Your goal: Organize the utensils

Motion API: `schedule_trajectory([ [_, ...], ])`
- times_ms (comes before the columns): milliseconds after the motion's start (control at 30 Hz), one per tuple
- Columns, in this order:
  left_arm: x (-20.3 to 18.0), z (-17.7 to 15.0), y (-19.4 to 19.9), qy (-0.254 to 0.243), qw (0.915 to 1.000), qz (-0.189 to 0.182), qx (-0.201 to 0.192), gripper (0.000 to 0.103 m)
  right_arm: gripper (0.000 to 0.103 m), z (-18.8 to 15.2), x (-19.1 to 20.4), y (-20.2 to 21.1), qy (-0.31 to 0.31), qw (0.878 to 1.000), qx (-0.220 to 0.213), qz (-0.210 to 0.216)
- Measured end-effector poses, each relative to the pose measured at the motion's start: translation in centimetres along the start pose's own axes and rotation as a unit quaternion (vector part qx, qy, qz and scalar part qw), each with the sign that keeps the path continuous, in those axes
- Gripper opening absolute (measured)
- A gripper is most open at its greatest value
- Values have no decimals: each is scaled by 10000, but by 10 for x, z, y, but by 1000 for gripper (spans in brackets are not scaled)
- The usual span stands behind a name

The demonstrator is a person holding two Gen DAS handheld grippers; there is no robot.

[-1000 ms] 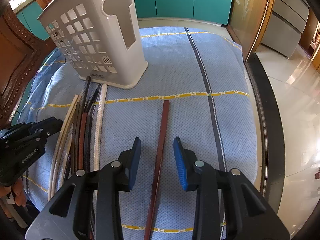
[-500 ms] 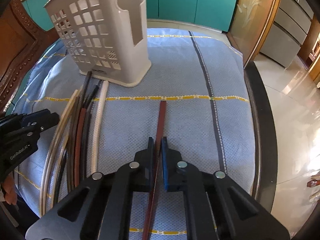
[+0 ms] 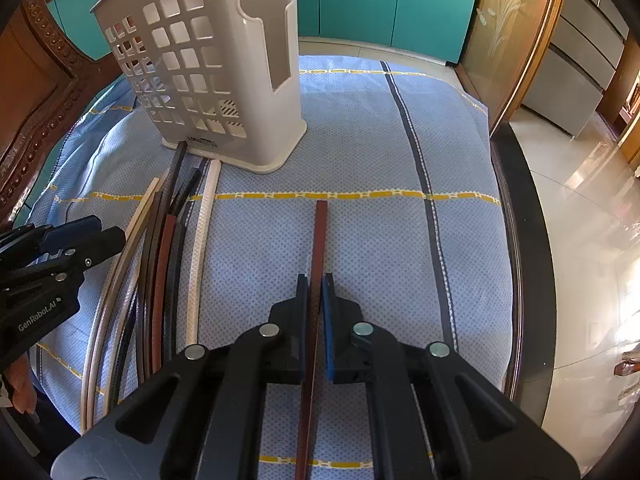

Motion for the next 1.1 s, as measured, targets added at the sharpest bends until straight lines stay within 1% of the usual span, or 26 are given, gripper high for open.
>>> schedule_trajectory([
  [233,2,-1,-9,51,9999,24,114,39,8,2,-2,-1,-63,10000,13,14],
  [467,4,3,-14,51,9999,-83,58,39,9,5,-7,0,-146,9999,12,73],
  [533,3,3,-17,-3,9999,-48,89,39,9,5,-7,0,-138,9999,6,70],
  [600,1,4,-20,-77,9999,19,98,44,9,5,-7,0,-134,9999,3,66],
  [667,-1,3,-23,-74,9999,75,82,47,10,5,-7,0,-148,9999,13,74],
  [733,0,3,-25,-46,9999,77,91,48,11,5,-7,0,-160,9998,11,68],
  [767,1,3,-25,-26,9999,100,84,46,13,5,-8,0,-166,9998,10,60],
  [800,3,2,-24,-10,9999,93,75,34,14,5,-8,-1,-172,9998,13,56],
  [867,-1,2,-23,-144,9999,4,70,18,15,6,-8,-2,-176,9998,20,56],
  [900,-6,1,-23,-274,9996,54,47,15,15,6,-8,-2,-176,9998,22,60],
  [967,-4,1,-20,-297,9995,33,28,13,15,6,-7,-2,-163,9998,20,68],
  [1067,1,2,-19,-55,10000,-76,21,12,16,5,-6,-2,-142,9999,24,60],
  [1100,4,1,-18,24,9999,-130,14,9,16,5,-6,-3,-138,9999,31,54],
])
Point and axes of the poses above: each gripper's, at about its wrist camera, not at the fingertips, and y roughly against the way its jaws point, x to its left, z to its top, the point moved 1 cm from there along -y, roughly the way its jaws point, and after that the axes turned 4 degrees about -z, right-handed, at the moved point
